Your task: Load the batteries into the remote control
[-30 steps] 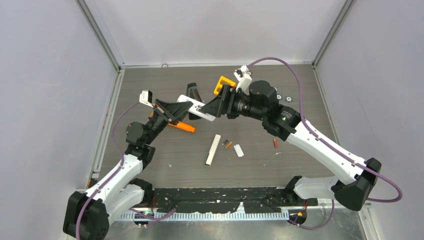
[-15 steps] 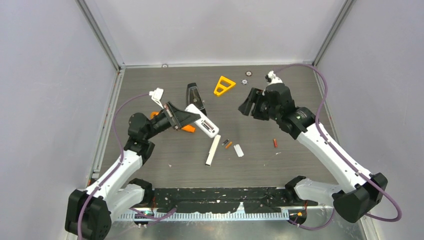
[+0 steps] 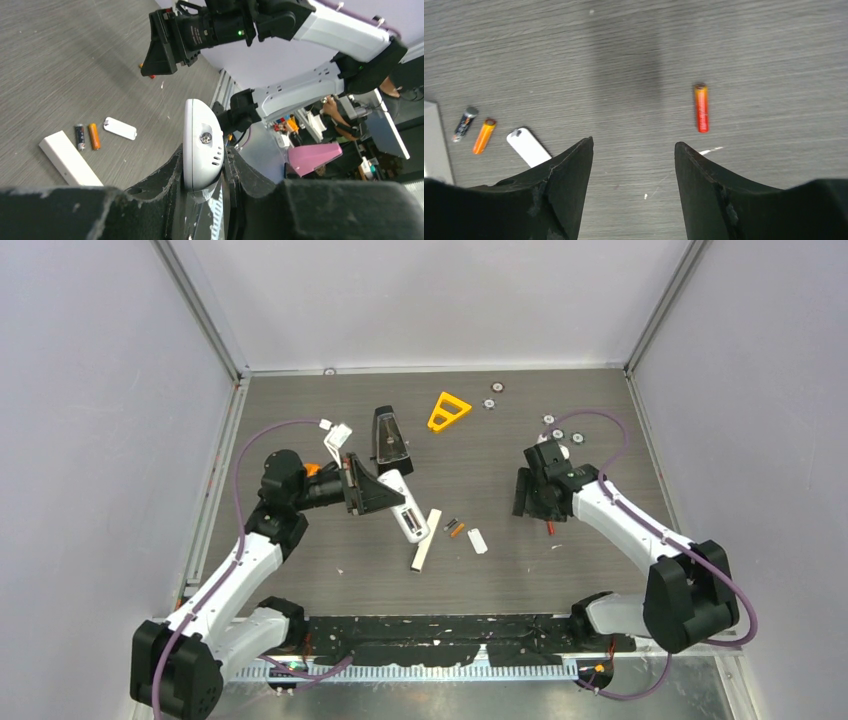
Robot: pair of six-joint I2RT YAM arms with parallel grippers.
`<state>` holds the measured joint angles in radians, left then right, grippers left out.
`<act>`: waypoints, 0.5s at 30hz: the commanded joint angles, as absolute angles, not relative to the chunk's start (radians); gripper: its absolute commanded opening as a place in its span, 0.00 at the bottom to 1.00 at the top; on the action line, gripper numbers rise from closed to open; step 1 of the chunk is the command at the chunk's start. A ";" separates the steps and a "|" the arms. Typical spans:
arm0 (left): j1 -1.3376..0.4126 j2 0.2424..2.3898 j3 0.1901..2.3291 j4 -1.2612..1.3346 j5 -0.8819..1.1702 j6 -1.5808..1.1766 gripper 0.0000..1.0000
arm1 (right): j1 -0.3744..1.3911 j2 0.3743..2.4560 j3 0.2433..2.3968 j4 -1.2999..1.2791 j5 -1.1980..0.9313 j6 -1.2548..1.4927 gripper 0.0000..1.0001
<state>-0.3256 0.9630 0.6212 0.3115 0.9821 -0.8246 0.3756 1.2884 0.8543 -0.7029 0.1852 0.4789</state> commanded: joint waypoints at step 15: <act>-0.322 0.924 0.689 0.131 0.931 -0.648 0.00 | 0.705 1.585 1.100 -0.560 0.134 0.601 0.45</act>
